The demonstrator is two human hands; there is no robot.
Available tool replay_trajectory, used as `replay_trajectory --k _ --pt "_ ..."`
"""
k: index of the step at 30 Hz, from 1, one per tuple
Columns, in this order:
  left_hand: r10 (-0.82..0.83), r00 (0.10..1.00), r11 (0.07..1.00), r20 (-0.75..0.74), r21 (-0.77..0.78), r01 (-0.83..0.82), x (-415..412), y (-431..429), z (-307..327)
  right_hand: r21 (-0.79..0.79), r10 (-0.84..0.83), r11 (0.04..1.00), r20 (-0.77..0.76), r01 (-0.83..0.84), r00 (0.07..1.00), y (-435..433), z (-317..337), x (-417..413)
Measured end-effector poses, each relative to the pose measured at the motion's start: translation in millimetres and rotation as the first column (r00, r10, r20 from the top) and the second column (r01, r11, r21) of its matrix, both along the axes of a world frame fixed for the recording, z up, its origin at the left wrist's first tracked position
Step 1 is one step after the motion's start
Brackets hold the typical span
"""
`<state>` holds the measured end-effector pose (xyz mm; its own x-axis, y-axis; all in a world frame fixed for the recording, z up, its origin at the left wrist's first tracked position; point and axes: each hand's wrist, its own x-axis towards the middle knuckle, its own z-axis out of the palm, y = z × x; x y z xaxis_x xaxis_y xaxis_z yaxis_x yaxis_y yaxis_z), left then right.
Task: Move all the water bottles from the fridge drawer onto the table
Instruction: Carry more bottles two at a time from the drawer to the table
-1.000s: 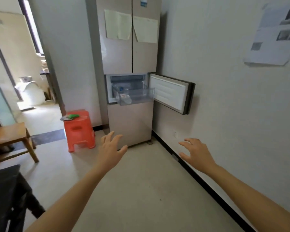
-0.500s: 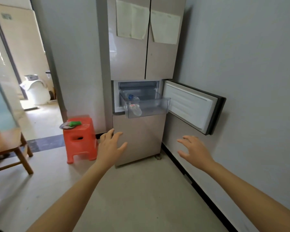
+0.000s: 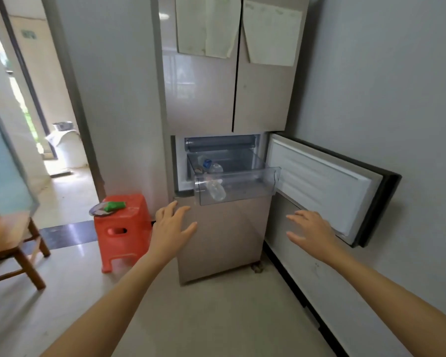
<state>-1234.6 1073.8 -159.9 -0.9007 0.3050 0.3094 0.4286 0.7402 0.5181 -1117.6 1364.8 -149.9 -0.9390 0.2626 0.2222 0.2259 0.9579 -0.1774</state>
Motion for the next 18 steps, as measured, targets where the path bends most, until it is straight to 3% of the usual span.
replay_trajectory --k 7,18 --pt "0.064 0.998 0.998 -0.014 -0.019 -0.065 -83.4 63.6 16.5 -0.013 0.062 0.998 -0.011 -0.063 0.998 68.0 18.0 -105.1" --pt "0.188 0.981 0.980 0.046 0.054 -0.190 -186.9 88.9 -12.6 -0.134 0.147 0.982 0.092 -0.134 0.985 114.1 -20.9 -217.3"
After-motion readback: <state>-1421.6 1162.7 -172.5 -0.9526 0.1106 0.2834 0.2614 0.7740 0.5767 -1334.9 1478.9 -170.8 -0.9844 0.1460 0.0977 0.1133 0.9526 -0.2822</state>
